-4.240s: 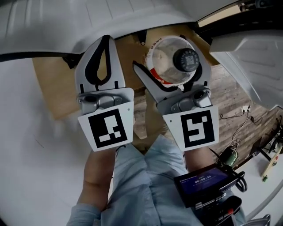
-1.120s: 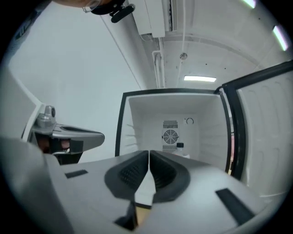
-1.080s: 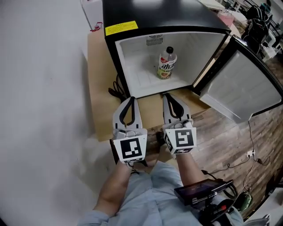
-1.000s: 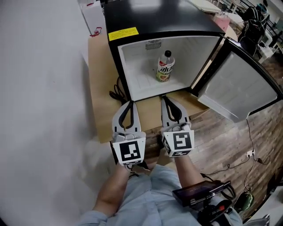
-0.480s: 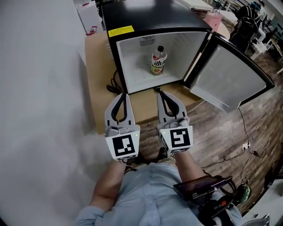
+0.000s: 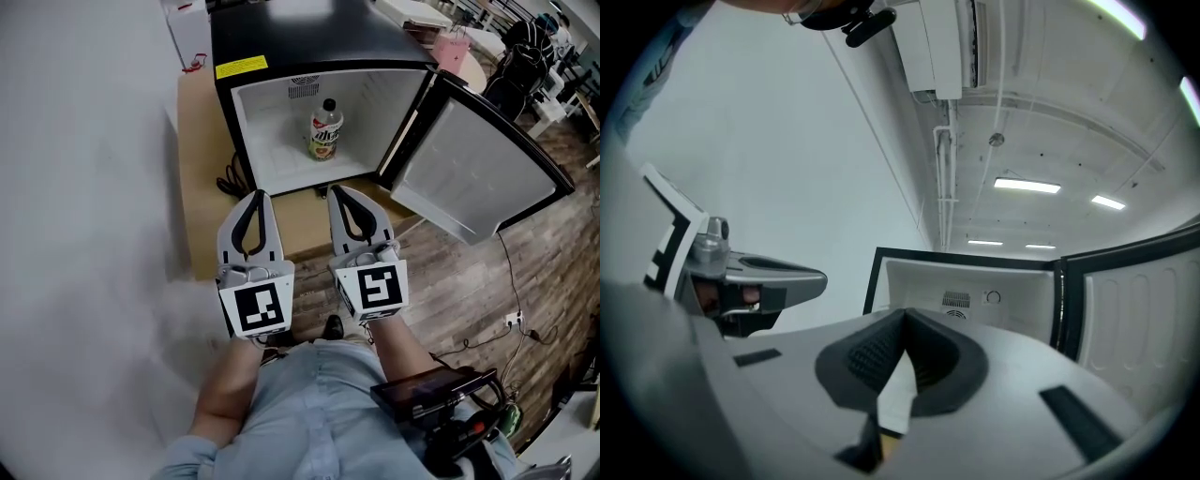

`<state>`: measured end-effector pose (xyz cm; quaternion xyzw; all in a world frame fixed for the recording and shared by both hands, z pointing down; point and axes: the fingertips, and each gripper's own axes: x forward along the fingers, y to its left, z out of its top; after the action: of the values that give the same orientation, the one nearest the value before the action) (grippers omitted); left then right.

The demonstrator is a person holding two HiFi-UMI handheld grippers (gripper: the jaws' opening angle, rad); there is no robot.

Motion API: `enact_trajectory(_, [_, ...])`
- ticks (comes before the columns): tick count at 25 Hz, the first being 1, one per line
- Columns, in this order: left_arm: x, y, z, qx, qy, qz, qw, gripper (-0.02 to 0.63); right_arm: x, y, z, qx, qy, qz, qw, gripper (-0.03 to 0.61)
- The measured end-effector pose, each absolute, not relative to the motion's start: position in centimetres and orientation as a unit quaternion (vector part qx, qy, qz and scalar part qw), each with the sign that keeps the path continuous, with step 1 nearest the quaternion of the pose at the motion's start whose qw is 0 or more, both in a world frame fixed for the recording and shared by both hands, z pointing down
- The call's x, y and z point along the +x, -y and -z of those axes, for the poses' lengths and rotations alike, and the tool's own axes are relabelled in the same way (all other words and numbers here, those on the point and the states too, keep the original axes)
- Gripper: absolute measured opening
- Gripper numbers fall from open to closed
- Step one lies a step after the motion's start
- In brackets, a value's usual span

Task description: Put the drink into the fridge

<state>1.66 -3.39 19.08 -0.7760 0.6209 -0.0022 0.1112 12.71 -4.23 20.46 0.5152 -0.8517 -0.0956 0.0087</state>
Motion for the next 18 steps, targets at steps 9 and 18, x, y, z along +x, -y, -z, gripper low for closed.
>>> enact_trajectory(9, [2.0,2.4,-19.8,-0.766,-0.633,0.004,0.108,0.009,12.7,3.7,-21.3,0.497,0.862,0.095,0.01,0.005])
enact_trajectory(18, [2.9,2.8,-20.1,-0.761,-0.641,0.016,0.103,0.009,13.2,4.2,-22.0,0.486,0.87,0.086,0.014,0.005])
